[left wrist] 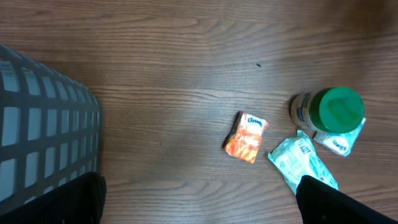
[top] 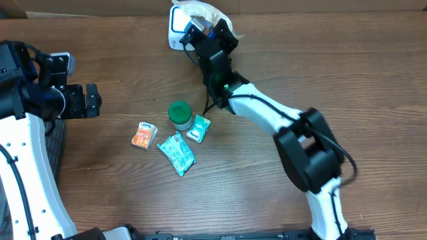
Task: Scan the item barcode
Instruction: 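Lift the Pantree bag and hold it under the scanner, then carry the Pantree bag right and set it on the table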
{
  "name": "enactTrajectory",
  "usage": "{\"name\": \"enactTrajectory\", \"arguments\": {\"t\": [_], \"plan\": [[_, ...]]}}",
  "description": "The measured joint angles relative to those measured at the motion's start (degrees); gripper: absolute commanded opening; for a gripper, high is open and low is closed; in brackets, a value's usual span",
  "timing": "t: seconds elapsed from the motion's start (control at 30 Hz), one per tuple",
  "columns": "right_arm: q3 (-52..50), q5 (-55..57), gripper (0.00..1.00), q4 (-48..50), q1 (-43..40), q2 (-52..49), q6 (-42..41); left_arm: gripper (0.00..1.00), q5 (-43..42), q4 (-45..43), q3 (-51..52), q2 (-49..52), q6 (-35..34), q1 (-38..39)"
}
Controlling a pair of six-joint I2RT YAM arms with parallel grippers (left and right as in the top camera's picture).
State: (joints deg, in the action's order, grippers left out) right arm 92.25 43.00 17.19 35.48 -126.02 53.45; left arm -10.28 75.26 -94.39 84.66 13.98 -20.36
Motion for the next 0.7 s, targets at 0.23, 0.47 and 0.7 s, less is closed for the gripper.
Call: {"name": "enactTrajectory", "arguments": {"t": [0.23,0.47,0.7], "plan": [[1.0,-4.4,0.04,-36.7,1.9,20.1,-27.1,1.0,0.0,0.0,0.0,0.0,0.0,0.0],[1.1,-20.9,0.04,-62.9,0.5,36.8,-54.2,1.0,0.0,0.0,0.0,0.0,0.0,0.0],[1.2,-41.1,0.04,-78.2,-11.6,45.1,-66.2,1.0,0.0,0.0,0.0,0.1,0.0,0.0]]}}
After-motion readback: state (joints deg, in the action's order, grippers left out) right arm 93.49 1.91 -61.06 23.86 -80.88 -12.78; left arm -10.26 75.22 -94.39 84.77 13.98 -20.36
